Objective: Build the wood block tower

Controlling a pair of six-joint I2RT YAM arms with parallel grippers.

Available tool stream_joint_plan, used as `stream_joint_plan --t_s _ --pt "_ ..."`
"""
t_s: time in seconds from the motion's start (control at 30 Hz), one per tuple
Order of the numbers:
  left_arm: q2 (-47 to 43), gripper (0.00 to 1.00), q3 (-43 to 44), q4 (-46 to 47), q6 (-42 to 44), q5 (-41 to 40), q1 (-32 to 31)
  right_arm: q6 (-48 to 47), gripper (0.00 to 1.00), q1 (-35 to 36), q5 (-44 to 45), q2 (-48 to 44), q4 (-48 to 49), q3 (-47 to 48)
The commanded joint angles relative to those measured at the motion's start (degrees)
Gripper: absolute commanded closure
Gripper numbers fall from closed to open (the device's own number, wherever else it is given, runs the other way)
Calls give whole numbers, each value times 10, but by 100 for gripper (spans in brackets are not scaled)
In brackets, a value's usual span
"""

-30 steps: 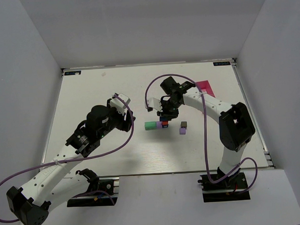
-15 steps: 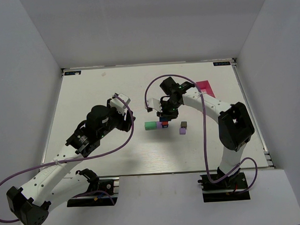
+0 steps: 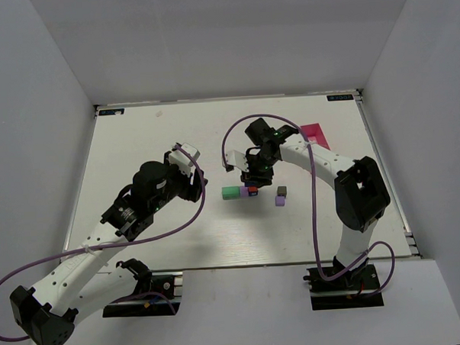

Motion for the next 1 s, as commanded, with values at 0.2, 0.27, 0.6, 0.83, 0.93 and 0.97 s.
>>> stream_joint_plan --t_s 0.2,0.27,0.6,0.83,0.93,0.97 --pt "-7 26 -2 6 2 -6 4 5 10 2 -2 0 -6 7" --pt "-7 26 -2 6 2 -6 4 6 10 3 -3 0 -4 7" --pt "-7 26 -2 6 2 -6 4 10 10 -3 15 -38 14 -15" --pt "-14 26 -8 19 8 5 4 8 10 -11 44 -136 32 -66" --pt "-21 25 -13 26 8 10 4 14 10 -18 49 -186 45 -97" --pt "-21 25 -13 26 8 16 4 17 10 -23 51 -216 55 -119"
